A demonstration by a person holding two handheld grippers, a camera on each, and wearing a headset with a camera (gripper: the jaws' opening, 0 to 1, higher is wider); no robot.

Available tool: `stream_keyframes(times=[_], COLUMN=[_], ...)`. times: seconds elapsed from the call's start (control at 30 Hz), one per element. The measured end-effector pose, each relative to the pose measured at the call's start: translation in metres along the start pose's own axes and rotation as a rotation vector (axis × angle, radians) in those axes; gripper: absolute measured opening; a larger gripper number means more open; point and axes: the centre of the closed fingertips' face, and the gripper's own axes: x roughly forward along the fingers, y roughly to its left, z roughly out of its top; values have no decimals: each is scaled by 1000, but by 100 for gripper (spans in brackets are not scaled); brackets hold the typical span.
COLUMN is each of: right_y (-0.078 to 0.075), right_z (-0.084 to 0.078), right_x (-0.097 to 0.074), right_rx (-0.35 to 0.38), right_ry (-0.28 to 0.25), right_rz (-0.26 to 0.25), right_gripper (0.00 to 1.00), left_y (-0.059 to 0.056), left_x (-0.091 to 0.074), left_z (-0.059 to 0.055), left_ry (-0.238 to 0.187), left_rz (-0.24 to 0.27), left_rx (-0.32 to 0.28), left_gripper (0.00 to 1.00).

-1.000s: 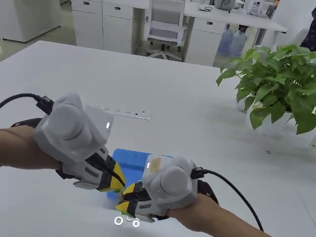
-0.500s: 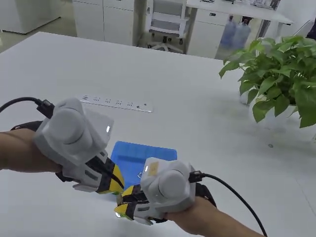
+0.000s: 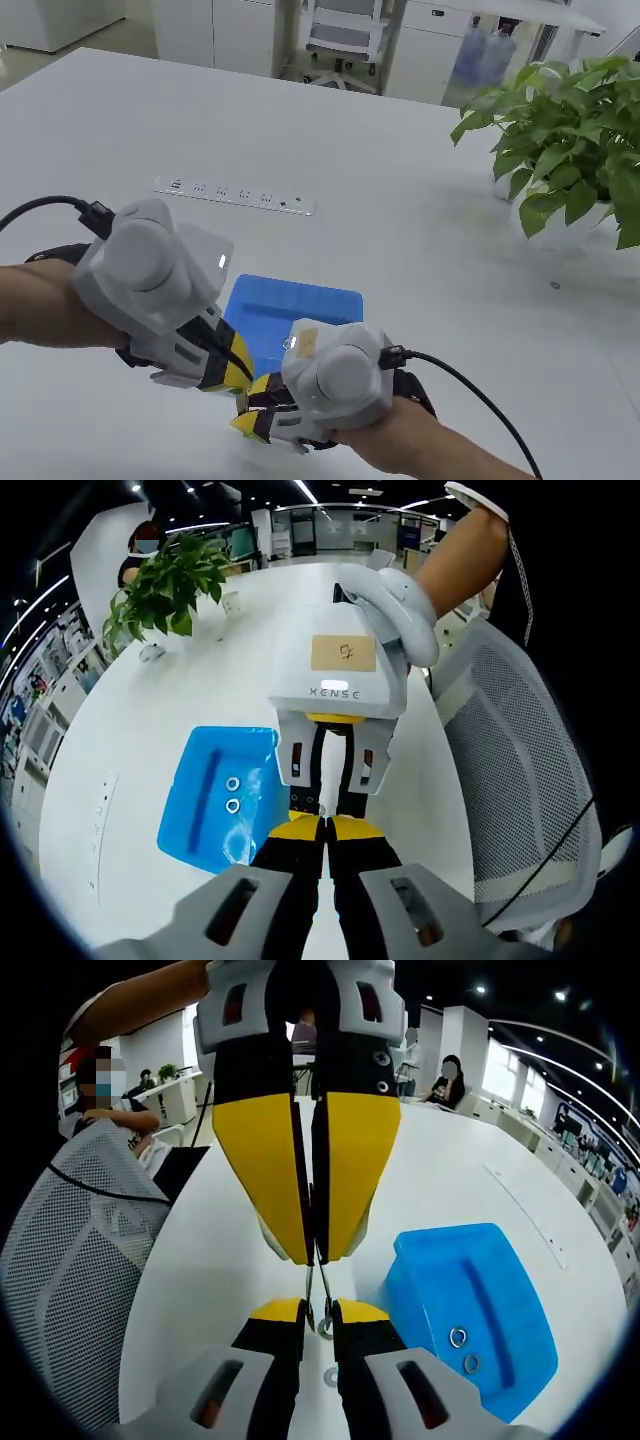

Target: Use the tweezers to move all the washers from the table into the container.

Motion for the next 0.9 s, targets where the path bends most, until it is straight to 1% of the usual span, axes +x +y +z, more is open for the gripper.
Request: stream_keyframes(times=[0.2,0.27,0.4,0.6,0.77,0.9], right_y=[0,0,0,2,1,-2], right_z=[-2,-3,-5,-10,-9,-7], right_x=[2,2,1,-2,-3,-3], right_rx=[-2,4,0,-7,-4,-5], right_ry=[4,6,10,20,16,11], right_rz=[2,2,3,0,-4,-10], right_gripper=[12,12,14,17,17,13], left_y=[1,2,2,7,6,6], left_x=[2,3,3,4,4,4], left_z=[-4,-2,-1,0,2,2], left_ry=[3,-7,-10,-12,-14,-15], left_rz=[-3,0,1,9,8,5], left_rx=[-3,-9,-10,-18,-22,-26], left_gripper=[5,5,5,5,5,5])
